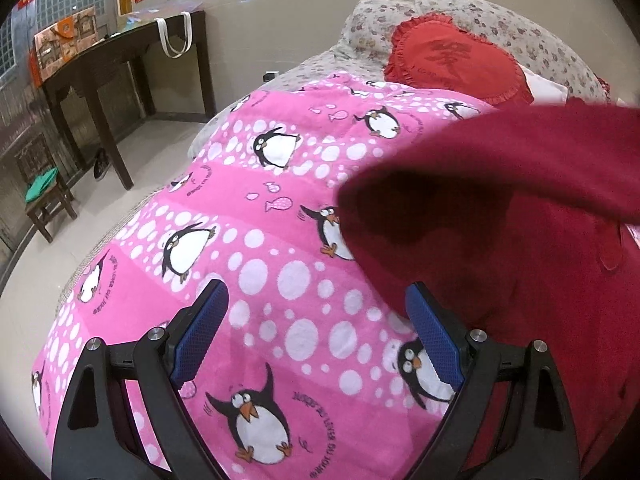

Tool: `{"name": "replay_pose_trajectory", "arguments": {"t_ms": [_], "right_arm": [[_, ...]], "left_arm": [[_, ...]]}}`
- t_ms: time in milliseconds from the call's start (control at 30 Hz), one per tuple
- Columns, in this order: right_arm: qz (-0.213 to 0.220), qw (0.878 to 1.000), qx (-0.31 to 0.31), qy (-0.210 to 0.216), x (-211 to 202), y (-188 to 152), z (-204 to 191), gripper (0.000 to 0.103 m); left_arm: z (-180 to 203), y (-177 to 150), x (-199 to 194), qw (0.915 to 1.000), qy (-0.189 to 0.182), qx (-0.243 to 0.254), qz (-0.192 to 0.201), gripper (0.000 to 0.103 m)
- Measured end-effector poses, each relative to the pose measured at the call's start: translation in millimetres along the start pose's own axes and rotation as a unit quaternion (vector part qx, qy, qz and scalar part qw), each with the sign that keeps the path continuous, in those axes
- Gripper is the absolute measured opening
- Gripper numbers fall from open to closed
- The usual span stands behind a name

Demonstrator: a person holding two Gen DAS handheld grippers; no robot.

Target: Fold small clothes

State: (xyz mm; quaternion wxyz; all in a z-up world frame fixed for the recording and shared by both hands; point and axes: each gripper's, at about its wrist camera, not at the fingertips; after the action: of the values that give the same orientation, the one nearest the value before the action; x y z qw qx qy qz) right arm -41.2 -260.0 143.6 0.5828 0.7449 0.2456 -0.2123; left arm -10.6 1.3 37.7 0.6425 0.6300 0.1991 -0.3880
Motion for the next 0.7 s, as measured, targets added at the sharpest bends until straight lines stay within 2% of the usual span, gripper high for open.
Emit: {"name": "replay_pose_trajectory", "arguments": {"t_ms": [100,200,333,433,533,600,700], "right_arm": [[0.004,0.999,0.023,-0.035,-38.7,-6.1,44.7,0.006],[-0.004,0.995,0.047,-0.091,-60.9,-16.8,92.9,0.006],[-0.025,0.983,0.092,-0.158,-83.4,-45.2,159.2,0.006],[-0.06,0.972,0.115,-0.194,-80.3,-67.9,195.7,0.006],[-0.102,0.958,0.118,-0.239,-65.6,-91.7,220.3,0.006],[-0.135,0.948,0.12,-0.263,-56.6,-97.0,223.3,0.007],[-0.107,0.954,0.13,-0.249,-63.4,-87.4,208.2,0.008]], "left_arm": [[4.5,-5.8,-5.6,1.0,-0.002,0.006,0.001,0.09],[6.3,-11.8,-13.8,0.9999,-0.009,0.008,0.007,0.09],[7.8,-16.5,-22.9,0.9997,-0.009,0.013,0.016,0.09],[13.9,-13.8,-19.3,0.9996,-0.004,0.024,0.012,0.09],[25.7,-11.4,-15.7,0.9994,-0.012,0.033,0.007,0.09],[33.7,-11.1,-15.9,0.9989,-0.017,0.042,0.01,0.09],[43.9,-12.8,-12.3,0.9982,-0.019,0.056,0.009,0.09]]}}
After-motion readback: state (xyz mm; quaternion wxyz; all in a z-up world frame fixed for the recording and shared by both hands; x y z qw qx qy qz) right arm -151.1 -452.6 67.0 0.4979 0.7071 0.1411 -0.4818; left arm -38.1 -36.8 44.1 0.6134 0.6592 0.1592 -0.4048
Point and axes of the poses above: each gripper's, at about its wrist camera, not at the fingertips, and x roughly the way its jaws point, z to its right, y to its top, and after that the axes turned 8 degrees about -y, right-handed
